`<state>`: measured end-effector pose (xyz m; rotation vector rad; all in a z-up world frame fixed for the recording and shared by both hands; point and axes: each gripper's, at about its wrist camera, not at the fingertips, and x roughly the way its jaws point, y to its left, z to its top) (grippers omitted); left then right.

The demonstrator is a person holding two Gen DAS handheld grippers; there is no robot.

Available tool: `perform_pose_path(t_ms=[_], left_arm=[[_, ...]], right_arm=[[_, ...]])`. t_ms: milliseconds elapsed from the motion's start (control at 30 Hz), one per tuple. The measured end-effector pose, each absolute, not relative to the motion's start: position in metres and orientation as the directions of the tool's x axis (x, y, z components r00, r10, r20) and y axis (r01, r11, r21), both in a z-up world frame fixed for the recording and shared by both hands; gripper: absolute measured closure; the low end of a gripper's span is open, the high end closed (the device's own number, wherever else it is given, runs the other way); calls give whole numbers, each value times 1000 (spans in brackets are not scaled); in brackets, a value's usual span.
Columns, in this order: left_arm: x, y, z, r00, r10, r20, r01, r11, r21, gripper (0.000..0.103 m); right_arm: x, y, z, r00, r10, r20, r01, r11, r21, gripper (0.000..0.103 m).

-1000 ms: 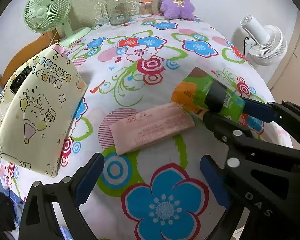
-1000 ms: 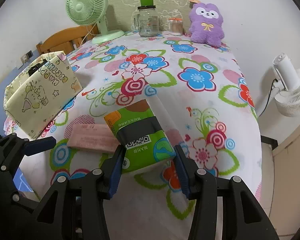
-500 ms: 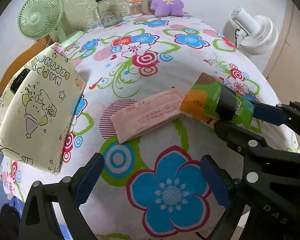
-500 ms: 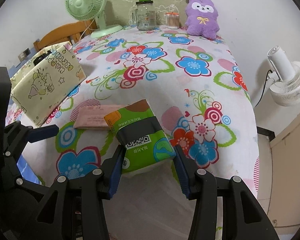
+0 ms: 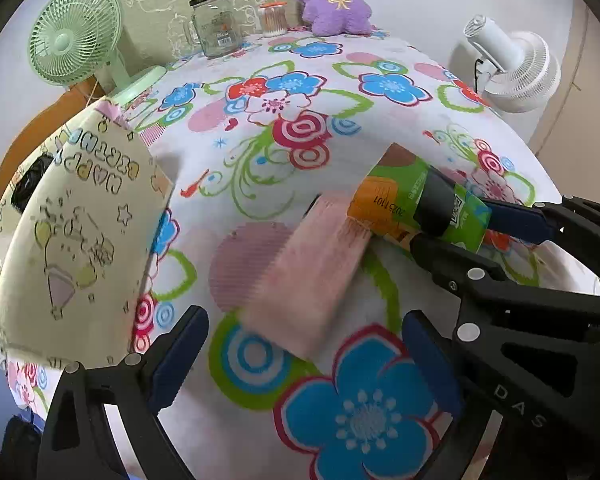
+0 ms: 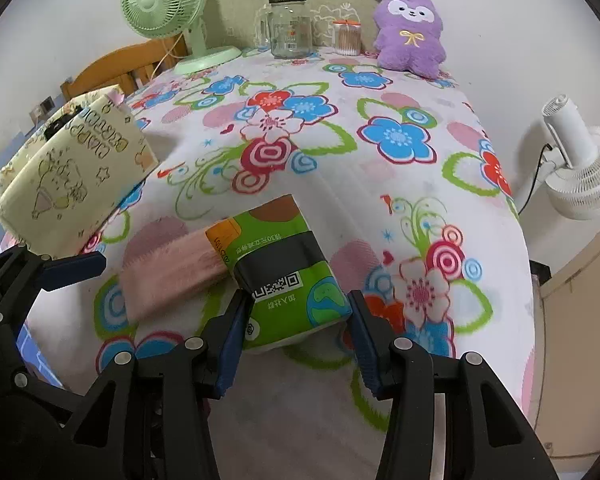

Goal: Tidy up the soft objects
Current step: 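Grasp the pink paper slip with the left tool while the right tool holds the tissue pack, then carry the pink slip and green tissue pack over the yellow box with both tools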

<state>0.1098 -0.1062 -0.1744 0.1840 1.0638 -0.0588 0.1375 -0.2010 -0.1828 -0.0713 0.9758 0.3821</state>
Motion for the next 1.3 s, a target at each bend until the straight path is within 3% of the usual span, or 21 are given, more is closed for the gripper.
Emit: perform_pose_path(t_ms=[300, 500, 633, 1300], left_arm=[[131, -106, -174, 500, 42, -865, 131, 983, 124, 7], [131, -111, -171, 492, -31, -870, 178, 982, 66, 34], [130, -115, -169, 472, -105, -876, 219, 976, 1, 63], [102, -108, -140, 555, -78, -828, 179, 984, 27, 65]], right_arm=[[159, -202, -181, 506, 307, -806, -350, 927, 134, 51], [165, -203, -181, 505, 317, -803, -345, 927, 150, 51], [165, -204, -180, 508, 324, -798, -338, 927, 161, 51], [130, -207, -149, 584, 237, -776, -176, 971, 164, 51]])
